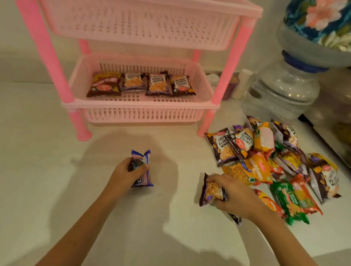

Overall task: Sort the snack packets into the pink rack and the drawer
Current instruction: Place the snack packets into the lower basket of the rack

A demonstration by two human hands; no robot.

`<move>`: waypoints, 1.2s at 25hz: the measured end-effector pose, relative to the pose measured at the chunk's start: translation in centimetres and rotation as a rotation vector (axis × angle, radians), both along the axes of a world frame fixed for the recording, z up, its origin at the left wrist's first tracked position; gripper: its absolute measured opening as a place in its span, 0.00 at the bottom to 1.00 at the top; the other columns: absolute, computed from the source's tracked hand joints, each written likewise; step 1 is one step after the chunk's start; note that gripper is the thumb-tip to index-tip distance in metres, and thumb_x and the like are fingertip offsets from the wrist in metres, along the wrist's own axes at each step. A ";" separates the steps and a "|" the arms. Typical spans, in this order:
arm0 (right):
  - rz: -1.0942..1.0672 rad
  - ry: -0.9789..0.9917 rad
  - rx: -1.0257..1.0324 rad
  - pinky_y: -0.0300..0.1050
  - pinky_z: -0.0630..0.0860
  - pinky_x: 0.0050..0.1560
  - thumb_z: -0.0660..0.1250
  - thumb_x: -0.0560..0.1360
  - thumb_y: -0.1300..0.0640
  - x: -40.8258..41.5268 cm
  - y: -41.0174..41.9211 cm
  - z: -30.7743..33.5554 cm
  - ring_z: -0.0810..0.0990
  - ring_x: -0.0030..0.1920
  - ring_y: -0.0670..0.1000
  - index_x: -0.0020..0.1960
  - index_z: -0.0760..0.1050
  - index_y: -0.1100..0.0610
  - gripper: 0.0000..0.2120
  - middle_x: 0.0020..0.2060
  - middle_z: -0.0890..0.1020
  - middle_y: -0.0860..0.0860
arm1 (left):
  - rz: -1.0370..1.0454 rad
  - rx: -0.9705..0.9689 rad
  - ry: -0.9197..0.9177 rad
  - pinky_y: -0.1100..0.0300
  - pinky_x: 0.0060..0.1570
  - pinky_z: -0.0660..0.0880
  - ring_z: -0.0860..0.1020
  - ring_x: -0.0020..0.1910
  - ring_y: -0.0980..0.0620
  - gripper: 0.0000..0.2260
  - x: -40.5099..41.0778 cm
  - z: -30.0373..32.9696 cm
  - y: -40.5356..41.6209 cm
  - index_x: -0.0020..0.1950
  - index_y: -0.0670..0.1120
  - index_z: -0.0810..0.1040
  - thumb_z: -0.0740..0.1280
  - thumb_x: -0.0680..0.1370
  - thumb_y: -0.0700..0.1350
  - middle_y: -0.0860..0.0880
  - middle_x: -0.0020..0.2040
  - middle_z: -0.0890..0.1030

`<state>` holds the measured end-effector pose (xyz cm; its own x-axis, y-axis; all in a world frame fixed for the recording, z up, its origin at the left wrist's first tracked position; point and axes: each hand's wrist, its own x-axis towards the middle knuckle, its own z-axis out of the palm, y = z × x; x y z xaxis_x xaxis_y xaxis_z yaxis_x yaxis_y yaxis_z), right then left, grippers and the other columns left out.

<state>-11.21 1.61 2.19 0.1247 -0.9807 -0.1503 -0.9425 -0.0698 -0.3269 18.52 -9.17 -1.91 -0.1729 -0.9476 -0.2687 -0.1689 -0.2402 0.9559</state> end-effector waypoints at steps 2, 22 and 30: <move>-0.004 -0.151 -0.076 0.40 0.74 0.51 0.72 0.67 0.50 1.5 -1.8 1.0 0.76 0.55 0.46 0.65 0.68 0.46 0.28 0.56 0.77 0.45 | 0.015 -0.018 0.030 0.62 0.38 0.76 0.82 0.41 0.51 0.06 0.2 1.1 -0.1 0.49 0.51 0.76 0.70 0.75 0.47 0.50 0.44 0.83; -0.278 -0.479 -0.113 0.48 0.70 0.42 0.65 0.75 0.48 18.8 -33.0 8.0 0.78 0.51 0.62 0.56 0.68 0.67 0.23 0.54 0.76 0.61 | -0.046 -0.166 -0.804 0.55 0.40 0.76 0.81 0.43 0.42 0.15 4.1 12.4 -23.8 0.53 0.40 0.80 0.72 0.73 0.49 0.40 0.46 0.83; -0.032 -0.306 0.118 0.50 0.74 0.46 0.68 0.75 0.47 17.8 -34.7 7.4 0.77 0.49 0.56 0.56 0.76 0.62 0.20 0.56 0.78 0.59 | -0.127 -0.103 -1.050 0.55 0.47 0.77 0.81 0.52 0.42 0.17 5.8 11.0 -24.7 0.58 0.39 0.79 0.72 0.73 0.45 0.40 0.54 0.82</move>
<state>6.55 -33.08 9.61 0.1512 -0.9629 -0.2235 -0.8003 0.0135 -0.5994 24.35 -33.90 9.11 -0.0001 -0.9656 -0.2600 -0.9393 -0.0892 0.3313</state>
